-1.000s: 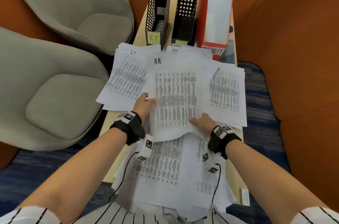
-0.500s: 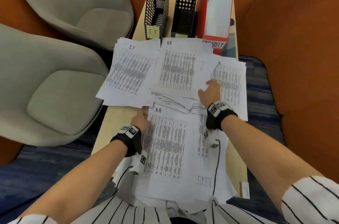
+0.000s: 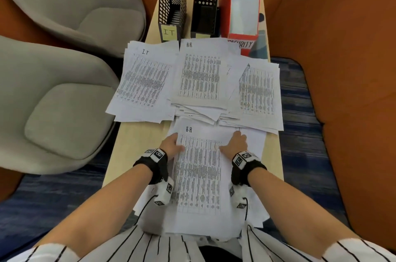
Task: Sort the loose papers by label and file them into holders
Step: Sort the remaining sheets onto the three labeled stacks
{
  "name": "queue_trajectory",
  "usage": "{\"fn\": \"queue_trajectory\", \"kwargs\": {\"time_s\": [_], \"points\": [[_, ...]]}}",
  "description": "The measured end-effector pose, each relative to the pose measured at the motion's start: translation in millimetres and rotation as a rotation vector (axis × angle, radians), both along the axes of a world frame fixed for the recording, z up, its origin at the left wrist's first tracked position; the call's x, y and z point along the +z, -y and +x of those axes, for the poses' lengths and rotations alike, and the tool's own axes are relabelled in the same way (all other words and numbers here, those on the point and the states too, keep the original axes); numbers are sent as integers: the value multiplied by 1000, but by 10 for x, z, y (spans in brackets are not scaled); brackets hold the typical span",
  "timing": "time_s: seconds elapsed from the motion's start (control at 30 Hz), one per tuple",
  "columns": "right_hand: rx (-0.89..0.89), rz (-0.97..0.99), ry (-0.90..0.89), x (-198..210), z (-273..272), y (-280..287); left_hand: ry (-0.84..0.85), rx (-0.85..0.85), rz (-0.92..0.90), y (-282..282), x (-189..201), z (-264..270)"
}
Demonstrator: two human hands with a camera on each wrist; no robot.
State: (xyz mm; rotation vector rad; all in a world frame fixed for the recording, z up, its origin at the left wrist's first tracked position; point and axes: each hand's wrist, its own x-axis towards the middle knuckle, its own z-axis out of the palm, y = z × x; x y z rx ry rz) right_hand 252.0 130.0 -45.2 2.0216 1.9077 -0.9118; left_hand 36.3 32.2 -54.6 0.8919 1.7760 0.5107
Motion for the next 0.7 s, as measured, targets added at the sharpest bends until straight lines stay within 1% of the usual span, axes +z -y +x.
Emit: {"fn": "queue_trajectory", "kwargs": {"time_s": [0.1, 0.17, 0.2, 0.27, 0.3, 0.33, 0.37, 0.4, 0.43, 0.47, 0.5, 0.57, 0.6, 0.63, 0.67, 0.7], "points": [[35, 98, -157, -27, 26, 85, 9, -61, -25, 8, 155, 26], [62, 187, -179, -50, 23, 156, 103, -43, -57, 13, 232, 50], [78, 205, -193, -59, 21, 187, 148, 1, -68, 19, 223, 61], [52, 118, -347, -29, 0, 216, 229, 154, -78, 19, 210, 53], [38, 86, -385, -27, 26, 199, 302, 244, -83, 28, 199, 39], [3, 87, -380, -9, 71, 153, 412, 341, -86, 37, 170, 15], [-44, 110, -348, 2, 142, 98, 476, 414, -81, 49, 76, -25], [-94, 131, -306, -2, 239, 45, 489, 461, -66, 61, -36, -73], [-145, 153, -263, -6, 349, -5, 440, 476, -41, 75, -44, -88], [-198, 163, -228, -4, 459, -40, 382, 444, -10, 77, -78, -101], [-255, 160, -191, -8, 563, -75, 304, 369, 6, 66, -45, -82], [-391, 132, -186, -1, 699, -136, 162, 252, 22, 46, 1, -17], [-424, 115, -190, 2, 729, -157, 145, 236, 20, 36, -8, 4], [-437, 80, -204, 0, 719, -168, 162, 223, 10, 34, 46, 46], [-416, 36, -216, 16, 687, -167, 172, 183, -19, 23, 70, 85], [-371, 8, -243, -18, 654, -162, 150, 97, -60, 16, 105, 127]]}}
